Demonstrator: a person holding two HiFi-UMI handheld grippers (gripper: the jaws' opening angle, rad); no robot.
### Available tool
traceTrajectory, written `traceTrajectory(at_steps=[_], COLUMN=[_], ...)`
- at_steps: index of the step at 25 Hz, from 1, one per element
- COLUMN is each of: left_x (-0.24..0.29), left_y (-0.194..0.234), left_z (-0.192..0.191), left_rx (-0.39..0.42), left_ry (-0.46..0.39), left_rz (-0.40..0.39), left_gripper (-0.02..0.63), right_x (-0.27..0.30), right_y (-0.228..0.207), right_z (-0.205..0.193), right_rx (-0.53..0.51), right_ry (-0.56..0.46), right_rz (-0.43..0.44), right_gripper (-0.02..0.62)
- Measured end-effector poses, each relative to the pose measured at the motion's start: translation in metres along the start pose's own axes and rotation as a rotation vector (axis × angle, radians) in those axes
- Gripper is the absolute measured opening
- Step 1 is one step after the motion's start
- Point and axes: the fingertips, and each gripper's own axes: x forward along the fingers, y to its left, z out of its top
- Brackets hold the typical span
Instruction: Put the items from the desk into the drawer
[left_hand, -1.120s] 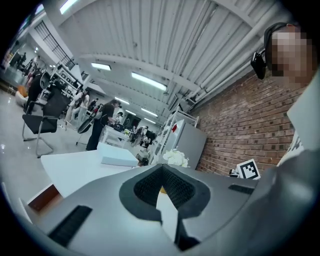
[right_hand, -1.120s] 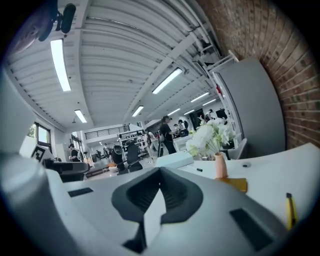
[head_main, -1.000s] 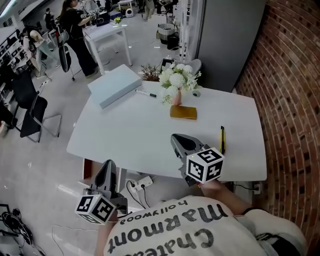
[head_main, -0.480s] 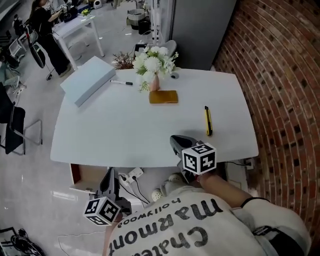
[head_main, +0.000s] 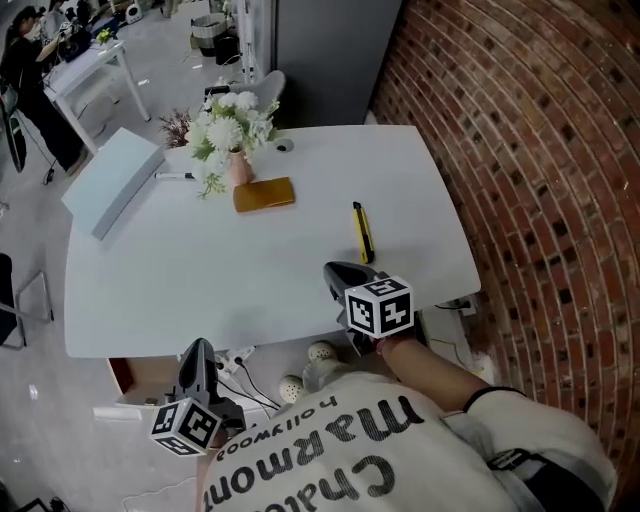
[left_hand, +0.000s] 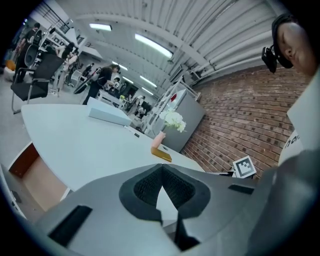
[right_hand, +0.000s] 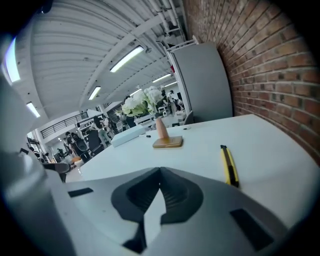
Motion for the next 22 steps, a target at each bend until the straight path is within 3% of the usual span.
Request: traceTrajectory(at_steps=[7, 22], left_x=[0.034, 0.066], left_y=[-0.023, -0.044], left_z=[-0.002, 0.004], left_rx=[0.003, 0.016], left_ry=[0.022, 0.041], left_rz=[-0.035, -0.013], left_gripper=[0.002, 0.002], right_x=[-0.012, -0.007], right_y=[-0.059, -0.15], right_z=[0.001, -0.011], right_rx=[0.037, 0.097], right_ry=[0.017, 0.104], right_rz=[-0.103, -0.226], right_gripper=[0.005, 0.174])
